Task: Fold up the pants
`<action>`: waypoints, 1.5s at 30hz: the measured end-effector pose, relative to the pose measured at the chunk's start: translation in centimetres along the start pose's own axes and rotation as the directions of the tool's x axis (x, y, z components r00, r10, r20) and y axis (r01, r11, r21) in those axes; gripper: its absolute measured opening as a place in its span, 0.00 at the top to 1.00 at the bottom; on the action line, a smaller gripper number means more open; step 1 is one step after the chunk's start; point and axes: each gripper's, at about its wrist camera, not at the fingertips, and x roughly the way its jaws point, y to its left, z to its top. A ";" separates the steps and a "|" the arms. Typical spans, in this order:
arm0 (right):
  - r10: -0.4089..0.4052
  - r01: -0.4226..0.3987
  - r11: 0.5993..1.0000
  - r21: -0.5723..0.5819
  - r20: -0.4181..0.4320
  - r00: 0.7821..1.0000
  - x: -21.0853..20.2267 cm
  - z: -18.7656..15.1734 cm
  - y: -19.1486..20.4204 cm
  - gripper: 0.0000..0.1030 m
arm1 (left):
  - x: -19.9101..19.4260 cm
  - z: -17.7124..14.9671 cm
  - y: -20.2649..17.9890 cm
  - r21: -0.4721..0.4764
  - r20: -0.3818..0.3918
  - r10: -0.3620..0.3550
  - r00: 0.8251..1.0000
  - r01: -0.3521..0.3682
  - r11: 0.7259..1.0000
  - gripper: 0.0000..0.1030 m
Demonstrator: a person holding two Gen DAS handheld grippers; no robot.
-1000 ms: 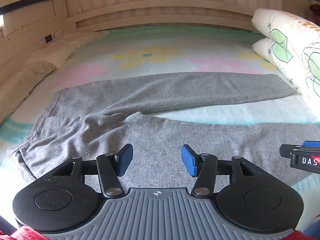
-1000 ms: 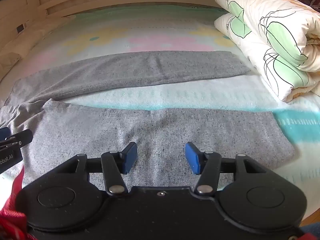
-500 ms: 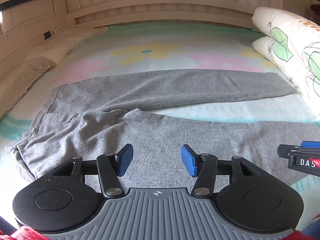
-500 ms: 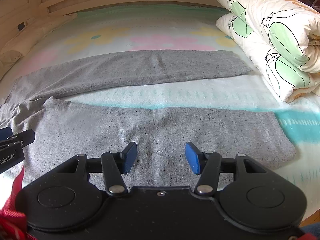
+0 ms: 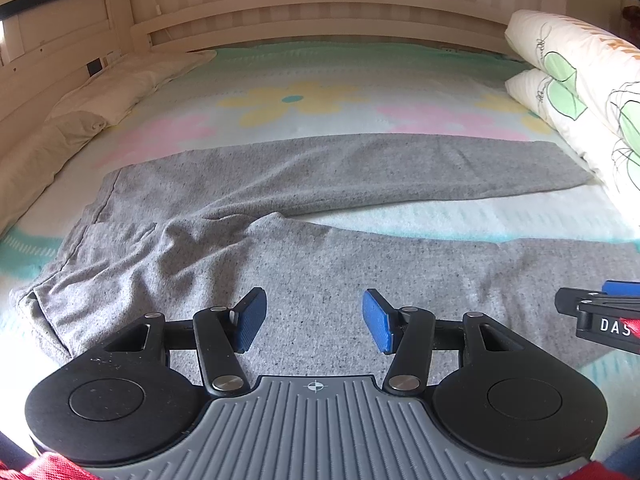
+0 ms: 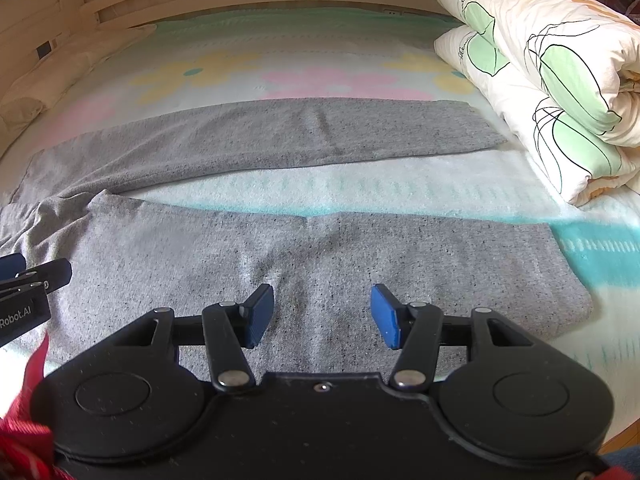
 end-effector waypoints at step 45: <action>0.005 -0.006 1.000 -0.020 -0.020 1.000 0.4 -0.2 0.5 0.42 | 0.4 -0.2 0.5 -0.008 -0.019 0.004 1.000 -0.004 1.000 0.50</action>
